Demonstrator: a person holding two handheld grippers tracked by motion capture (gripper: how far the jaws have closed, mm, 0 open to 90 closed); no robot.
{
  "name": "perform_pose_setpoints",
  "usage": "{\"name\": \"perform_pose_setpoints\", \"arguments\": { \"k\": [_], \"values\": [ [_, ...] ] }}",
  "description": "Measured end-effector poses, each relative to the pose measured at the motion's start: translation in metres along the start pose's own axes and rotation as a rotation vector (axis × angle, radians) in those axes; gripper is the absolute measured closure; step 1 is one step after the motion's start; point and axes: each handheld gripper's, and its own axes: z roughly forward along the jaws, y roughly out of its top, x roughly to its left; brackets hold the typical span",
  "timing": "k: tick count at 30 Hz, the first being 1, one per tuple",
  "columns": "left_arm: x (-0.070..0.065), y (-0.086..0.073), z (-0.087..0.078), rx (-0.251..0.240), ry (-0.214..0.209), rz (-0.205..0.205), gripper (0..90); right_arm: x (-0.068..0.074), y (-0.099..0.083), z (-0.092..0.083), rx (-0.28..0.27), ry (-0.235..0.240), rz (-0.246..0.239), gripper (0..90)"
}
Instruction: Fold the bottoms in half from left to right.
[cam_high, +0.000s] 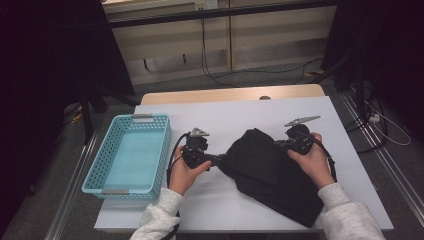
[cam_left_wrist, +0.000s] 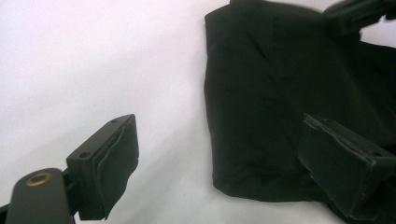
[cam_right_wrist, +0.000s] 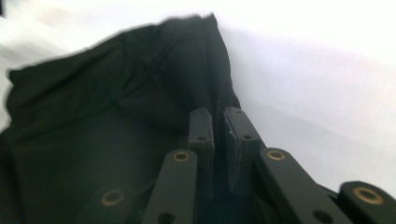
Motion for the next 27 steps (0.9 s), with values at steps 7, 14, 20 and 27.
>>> {"name": "perform_pose_setpoints", "arguments": {
  "k": [7,14,20,27],
  "values": [
    [0.000,-0.002,0.002,0.017,0.008,0.009,11.7,0.005,-0.013,-0.002,-0.040,-0.071,-0.078,62.0],
    [0.002,-0.003,-0.002,0.018,0.017,0.011,10.9,0.019,-0.028,-0.023,-0.113,-0.057,-0.113,52.9],
    [0.002,-0.005,-0.003,0.030,0.019,0.009,10.7,0.041,-0.046,-0.027,-0.117,-0.002,-0.140,50.2],
    [-0.003,-0.004,0.000,0.034,0.021,0.022,10.2,0.051,-0.058,-0.025,-0.109,0.049,-0.134,48.5]
  ]
}}
